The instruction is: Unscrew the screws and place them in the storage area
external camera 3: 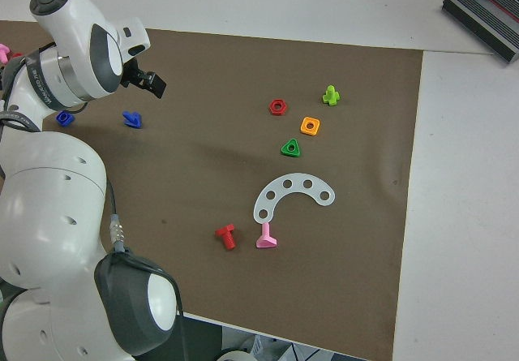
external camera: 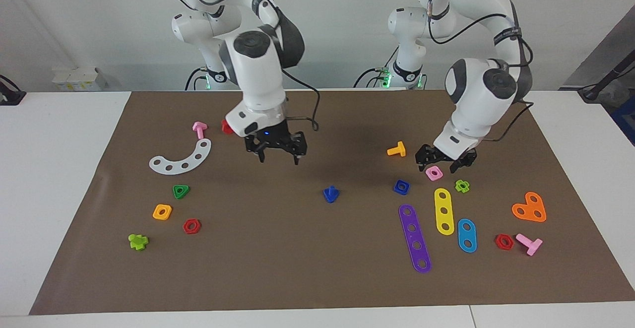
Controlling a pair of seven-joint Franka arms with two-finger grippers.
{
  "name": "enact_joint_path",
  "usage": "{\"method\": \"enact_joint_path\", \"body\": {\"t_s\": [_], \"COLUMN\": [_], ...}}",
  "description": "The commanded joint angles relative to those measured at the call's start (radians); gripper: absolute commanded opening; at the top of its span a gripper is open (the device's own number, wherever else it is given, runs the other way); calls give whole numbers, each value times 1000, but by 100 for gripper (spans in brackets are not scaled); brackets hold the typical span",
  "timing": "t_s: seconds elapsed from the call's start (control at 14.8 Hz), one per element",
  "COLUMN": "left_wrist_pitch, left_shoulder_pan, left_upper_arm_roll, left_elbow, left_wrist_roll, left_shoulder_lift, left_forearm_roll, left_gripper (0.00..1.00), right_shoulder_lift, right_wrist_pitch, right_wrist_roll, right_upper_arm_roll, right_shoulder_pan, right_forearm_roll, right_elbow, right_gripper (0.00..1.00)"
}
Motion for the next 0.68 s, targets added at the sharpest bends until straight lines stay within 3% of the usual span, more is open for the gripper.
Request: {"method": "enact_joint_path", "body": {"t_s": [0.0,0.2,0.47,0.61], "left_wrist_pitch": [-98,-182,-317,-381], "left_shoulder_pan": [36,65,64,58], "left_upper_arm_roll": [-1,0,3,1], "left_elbow": [-14,-14,45,102], "left_wrist_roll": [17,17,19,19], "left_shoulder_lift": [-94,-184,-229,-228], "left_forearm_roll": [18,50,66,66], "left_gripper": [100,100,100,100], "right_shoulder_lift": [192,277,287,285], "right_wrist_pitch": [45,95,142,145], "right_wrist_roll": [69,76,71,68], "right_upper_arm_roll": [-9,-6,-4,-4], "right_shoulder_pan": [66,94,102,109], "right_forearm_roll": [-9,-61,-64,-64], "right_elbow": [176,206,172,151], "right_gripper": [100,100,77,72]}}
